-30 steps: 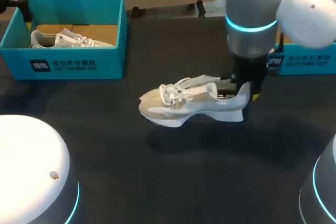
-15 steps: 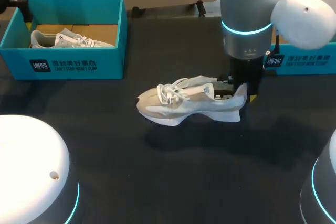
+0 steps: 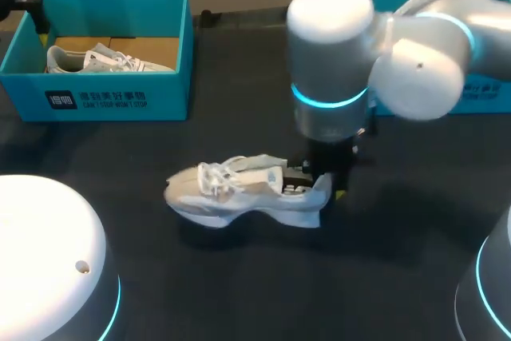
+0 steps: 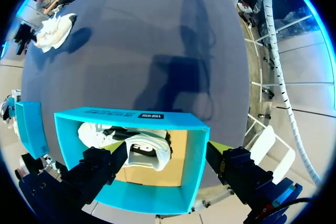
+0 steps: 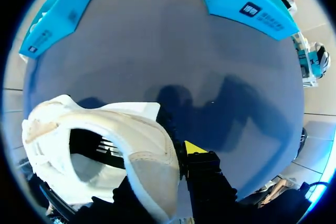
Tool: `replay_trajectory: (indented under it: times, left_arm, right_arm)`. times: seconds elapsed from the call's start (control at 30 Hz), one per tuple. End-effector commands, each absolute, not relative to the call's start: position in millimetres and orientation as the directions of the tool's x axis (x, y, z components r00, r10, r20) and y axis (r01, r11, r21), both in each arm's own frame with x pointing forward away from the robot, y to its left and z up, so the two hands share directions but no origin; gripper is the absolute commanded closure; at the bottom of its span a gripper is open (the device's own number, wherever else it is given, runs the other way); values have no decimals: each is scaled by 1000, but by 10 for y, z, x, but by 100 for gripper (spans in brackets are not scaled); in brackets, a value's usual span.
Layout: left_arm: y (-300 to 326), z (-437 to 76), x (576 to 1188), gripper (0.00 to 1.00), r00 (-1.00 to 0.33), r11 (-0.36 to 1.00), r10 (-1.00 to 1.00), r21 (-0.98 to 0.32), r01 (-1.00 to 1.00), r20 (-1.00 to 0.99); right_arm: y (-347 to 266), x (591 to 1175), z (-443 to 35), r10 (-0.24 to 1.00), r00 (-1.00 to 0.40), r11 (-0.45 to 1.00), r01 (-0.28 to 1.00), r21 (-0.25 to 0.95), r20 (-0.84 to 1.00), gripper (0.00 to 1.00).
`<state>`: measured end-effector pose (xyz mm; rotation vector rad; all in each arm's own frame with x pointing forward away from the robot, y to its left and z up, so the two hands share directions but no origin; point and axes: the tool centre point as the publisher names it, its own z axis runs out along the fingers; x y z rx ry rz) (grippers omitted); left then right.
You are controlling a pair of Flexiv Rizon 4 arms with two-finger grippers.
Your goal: Take the shoe out of the shoebox, open the shoe tongue, remove and reinsert the insole, then place the shoe into the shoebox
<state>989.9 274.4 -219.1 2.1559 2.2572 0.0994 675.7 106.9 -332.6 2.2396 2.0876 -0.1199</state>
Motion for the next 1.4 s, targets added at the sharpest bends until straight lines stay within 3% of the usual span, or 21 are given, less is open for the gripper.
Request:
replay_trajectory:
  times: [0.03, 1.4]
  left_arm:
    - [2744, -2189, 9883, 0, -46, 44, 998, 62, 997, 32]
    - [2744, -2189, 9883, 0, -46, 44, 998, 62, 997, 32]
  right_arm:
    - [1166, 6763, -3377, 991, 70, -71, 998, 3, -118, 100]
    - [1337, 6705, -3892, 987, 57, -57, 998, 8, -148, 100]
